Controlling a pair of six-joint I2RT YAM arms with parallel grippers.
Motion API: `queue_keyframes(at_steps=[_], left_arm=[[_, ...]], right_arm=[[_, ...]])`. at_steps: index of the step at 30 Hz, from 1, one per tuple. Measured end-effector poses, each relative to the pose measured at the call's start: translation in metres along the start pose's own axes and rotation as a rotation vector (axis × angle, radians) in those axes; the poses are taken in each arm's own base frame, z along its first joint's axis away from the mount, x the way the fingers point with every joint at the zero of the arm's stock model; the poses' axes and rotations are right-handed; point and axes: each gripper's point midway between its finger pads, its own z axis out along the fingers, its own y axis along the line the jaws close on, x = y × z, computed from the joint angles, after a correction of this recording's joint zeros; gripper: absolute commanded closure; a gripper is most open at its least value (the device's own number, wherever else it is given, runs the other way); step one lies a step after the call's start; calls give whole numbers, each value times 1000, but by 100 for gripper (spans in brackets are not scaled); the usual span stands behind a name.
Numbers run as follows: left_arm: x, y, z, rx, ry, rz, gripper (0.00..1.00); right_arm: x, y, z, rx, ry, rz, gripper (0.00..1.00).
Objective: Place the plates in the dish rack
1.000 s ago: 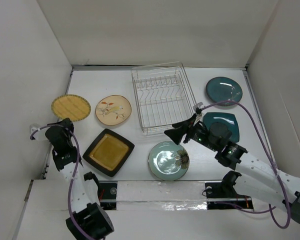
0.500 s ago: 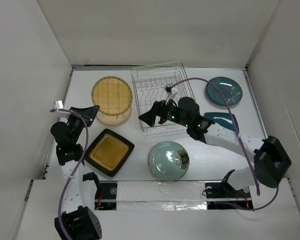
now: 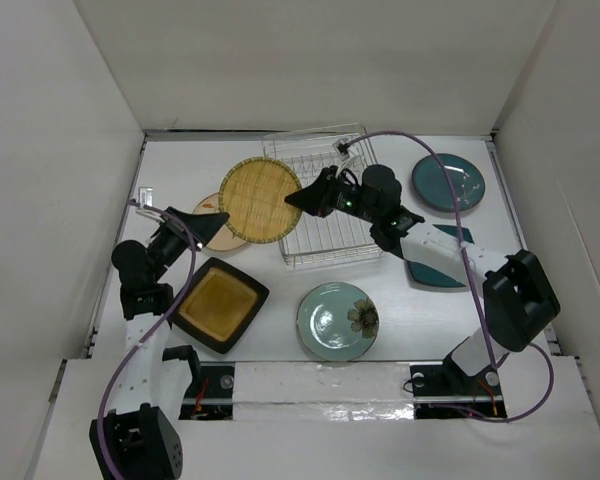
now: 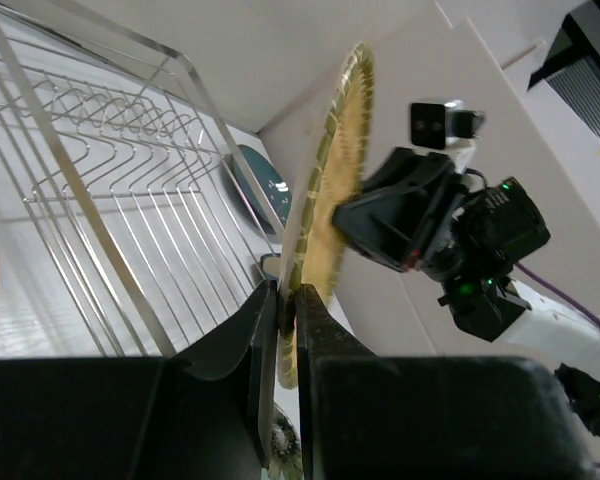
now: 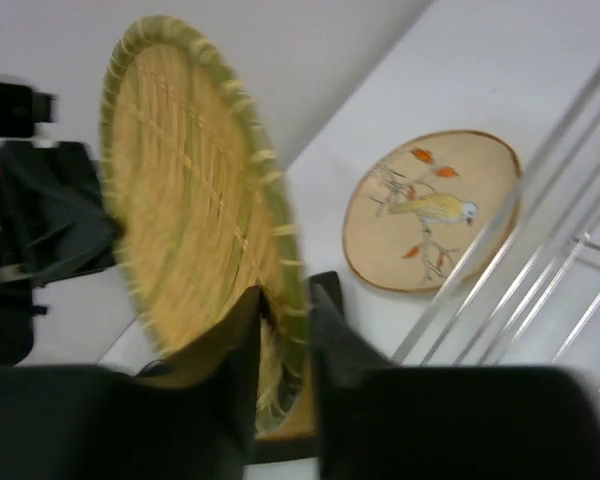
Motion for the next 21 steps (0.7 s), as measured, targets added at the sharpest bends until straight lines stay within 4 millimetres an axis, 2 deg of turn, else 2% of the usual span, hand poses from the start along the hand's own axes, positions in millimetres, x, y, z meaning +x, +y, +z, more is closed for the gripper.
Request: queue_keyframes(at_steps=[1,2,4,5,7,8,11,15,18,21], left_arm=[[0,3,1,-7,-3,3,100],[-1,8,2,-24,-12,1,82],[4,9,4,-24,12,-20,67],[9,7,5,-14,28,-17,57],[18,2,8,6,62,-12,51],[22,0,10,9,79,-3,45],[30,-8,15,4,129,41,34],[20,-23,19,-45,98,192,30],[10,-32,10,-96,25,318,30],[1,-34,-6,-159,-51,420,31]], right_arm=[[-4,3,-1,-18,-9,19,99],[-11,7,-4,-59,-17,38,100],[-23,15,-9,-102,-40,33,100],[-25,14,-11,-106,-40,32,100],[-30,4,-15,-94,-41,45,100],[-33,-2,-17,-83,-46,53,100],[-54,-33,-27,-7,-103,65,100],[-90,-90,-51,165,-210,73,100],[-115,-137,-72,391,-273,30,100],[-144,-165,-90,609,-321,-57,100]])
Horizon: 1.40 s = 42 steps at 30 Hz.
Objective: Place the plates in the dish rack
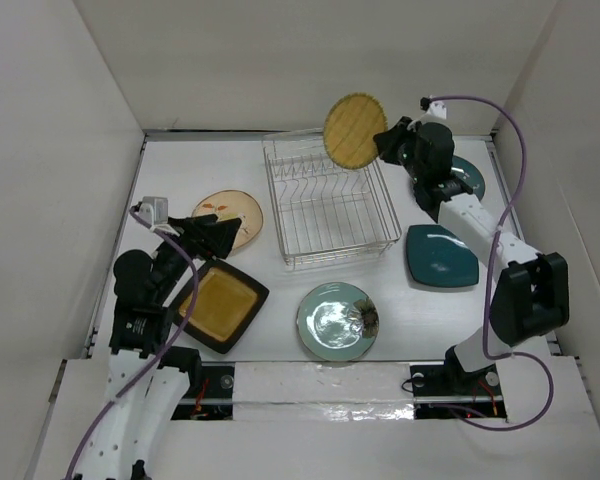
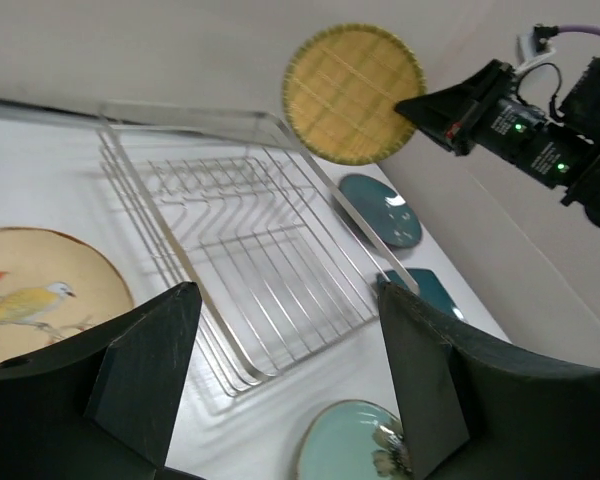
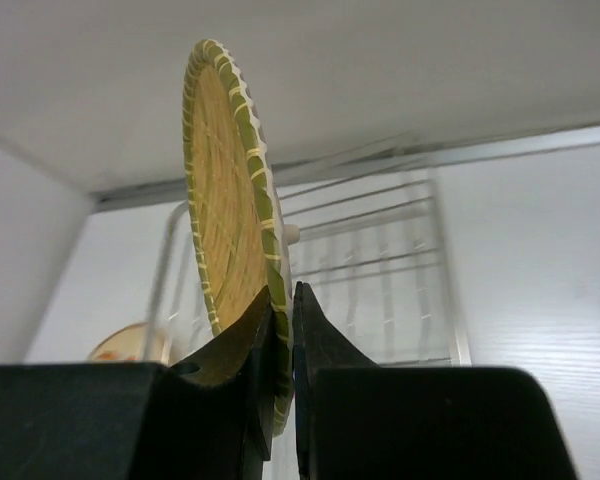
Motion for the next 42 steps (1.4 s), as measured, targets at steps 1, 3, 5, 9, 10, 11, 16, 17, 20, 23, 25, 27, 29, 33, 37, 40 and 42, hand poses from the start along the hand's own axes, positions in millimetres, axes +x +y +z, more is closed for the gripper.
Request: queue_keyframes(at_steps=[1,3,5,9,10,11,16,17,20,23,25,27,29,33,37,40,42], left_arm=[[-3,1,-5,-21,-21,25,32],[-11,2,-13,-44,-63,62,33],[-19,5,-20,-73,-104,99,34],[-17,18,-22,-138,-100,119,35],[-15,20,-22,-150,-95,121,36],[-14,23,-22,-158,-90,122,36],[-11,31,-23,-199,-79,125,37],[-11,33,-23,-205,-77,124,37],[-10,36,-22,-218,-73,123,38],[-9,38,-22,-228,-73,123,38],[-9,39,-21,-234,-73,124,38],[-10,40,-21,-238,-73,126,39],[-10,42,-21,-246,-74,127,40],[-9,48,-19,-273,-70,123,46],[-4,58,-15,-309,-52,110,52],[2,64,-10,-325,-23,90,76],[5,67,-7,-339,-7,66,100]], right_arm=[[-13,-8,2,69,-34,-45,100],[-34,-22,4,192,-93,-116,100],[-49,-32,7,297,-135,-180,100],[-48,-53,17,446,-124,-277,100],[-43,-58,19,481,-109,-304,100],[-36,-64,23,511,-91,-328,100],[5,-86,33,609,24,-434,100],[13,-91,34,622,45,-448,100],[28,-92,38,612,83,-467,100],[35,-93,41,603,104,-478,100],[40,-93,46,594,115,-480,100],[42,-93,50,589,118,-482,100],[47,-92,53,584,125,-485,95],[57,-92,57,576,138,-488,74],[63,-84,61,534,149,-479,55],[67,-78,60,508,159,-471,43],[69,-74,57,481,164,-461,38]])
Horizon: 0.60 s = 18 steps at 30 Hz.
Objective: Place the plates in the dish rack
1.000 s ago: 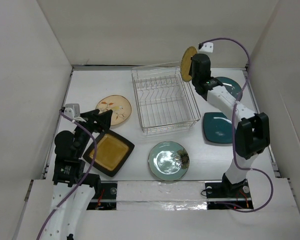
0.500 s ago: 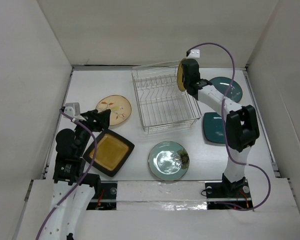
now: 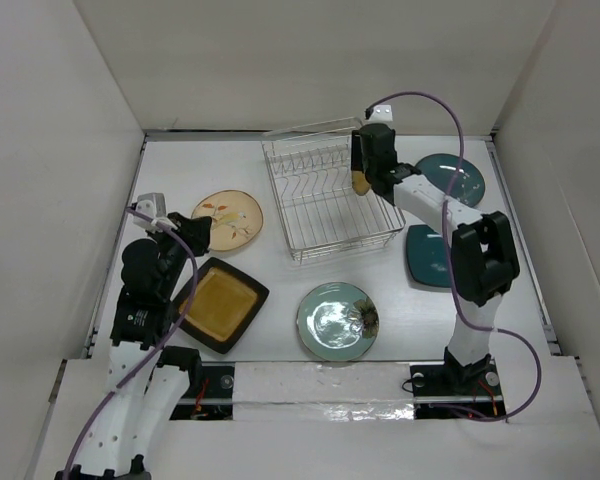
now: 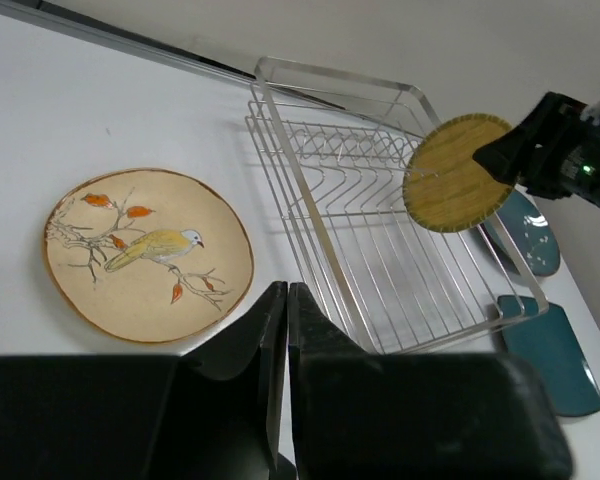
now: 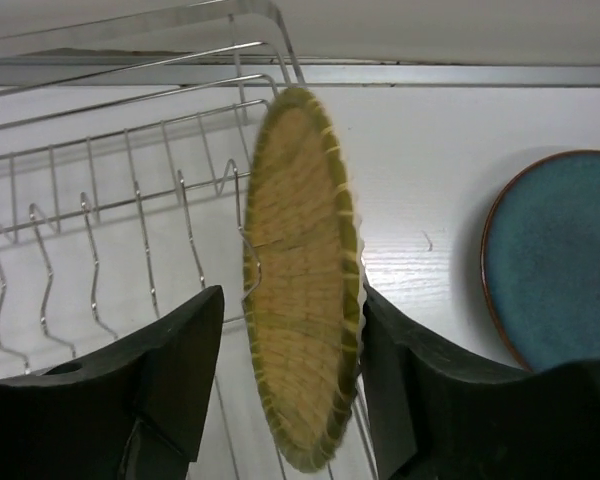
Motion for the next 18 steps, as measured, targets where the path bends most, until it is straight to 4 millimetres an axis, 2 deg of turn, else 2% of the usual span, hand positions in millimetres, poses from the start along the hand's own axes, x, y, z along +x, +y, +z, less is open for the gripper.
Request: queue_keyframes(at_steps=[4,8,11,12,14,15,18], left_arm=[[-4,3,5,-37,7,-17,100],[-11,4,15,-61,12,-42,98],[-5,13,29,-92,48,-70,78],[-1,19,34,-109,64,-81,75],[7,33,44,-155,94,-108,66],[13,40,49,-176,117,-119,62],[35,60,63,-241,189,-158,53]], right_arm=[[-16,2,-23,-67,-25,37,32],[-56,1,-69,-140,-118,96,30],[-85,0,-111,-200,-205,149,30],[-91,0,-125,-223,-231,169,31],[-95,0,-150,-274,-273,213,32],[-91,0,-160,-295,-281,230,35],[-72,-3,-179,-337,-283,261,52]])
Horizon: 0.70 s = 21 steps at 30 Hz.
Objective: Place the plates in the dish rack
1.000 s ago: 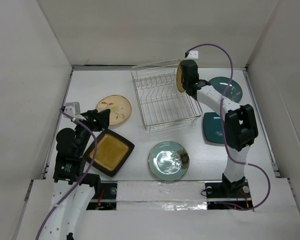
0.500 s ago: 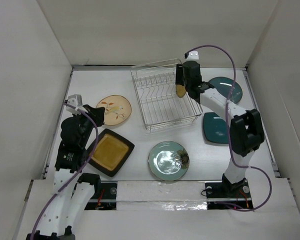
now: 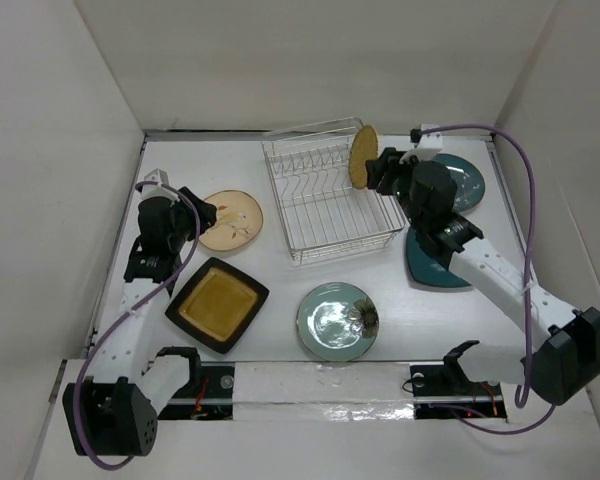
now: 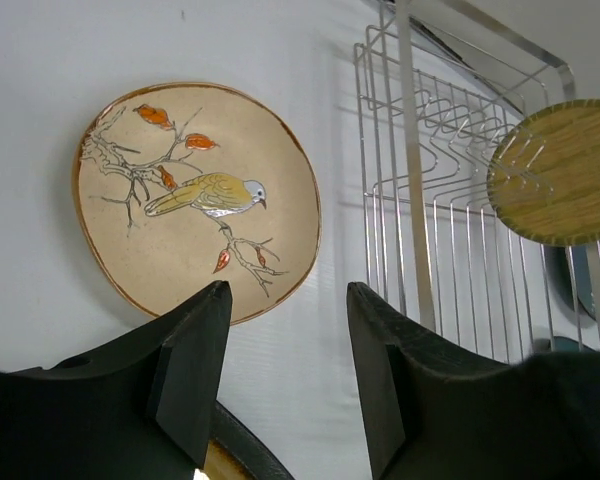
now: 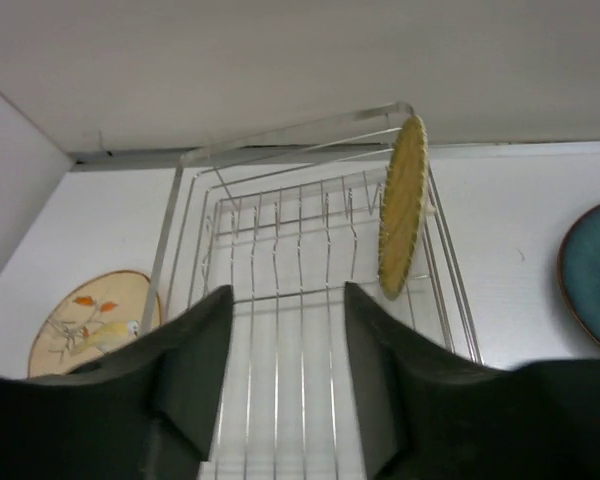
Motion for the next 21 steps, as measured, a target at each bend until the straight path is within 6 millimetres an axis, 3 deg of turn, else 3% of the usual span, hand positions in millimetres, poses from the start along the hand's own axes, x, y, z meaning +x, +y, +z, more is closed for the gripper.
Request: queue_keyframes(at_steps=[3,5,6,7,10,13,15,16,17,21], left_arm=[[10,9,12,-31,41,-31,52],[13,7,16,-23,55,-50,51],[13,6,17,-16,58,-60,51],[13,4,16,-6,57,-68,50],[5,-2,11,18,30,-71,50],[-6,-6,3,25,-17,-60,49],[-10,-5,2,20,-32,-55,47],[-10,-3,3,17,-31,-56,45],[-8,-2,5,15,-22,-58,43],[8,5,20,3,41,-87,26]], right_arm=[[13,-11,-7,20,17,4,65],[19,-25,-2,56,32,9,56],[21,-33,3,75,37,14,43],[25,-44,8,99,47,14,39],[41,-69,25,149,101,12,34],[59,-74,32,146,148,25,37],[65,-61,28,113,158,35,66],[65,-51,25,87,151,48,93],[67,-38,19,52,146,56,100],[63,20,-16,-117,106,110,100]])
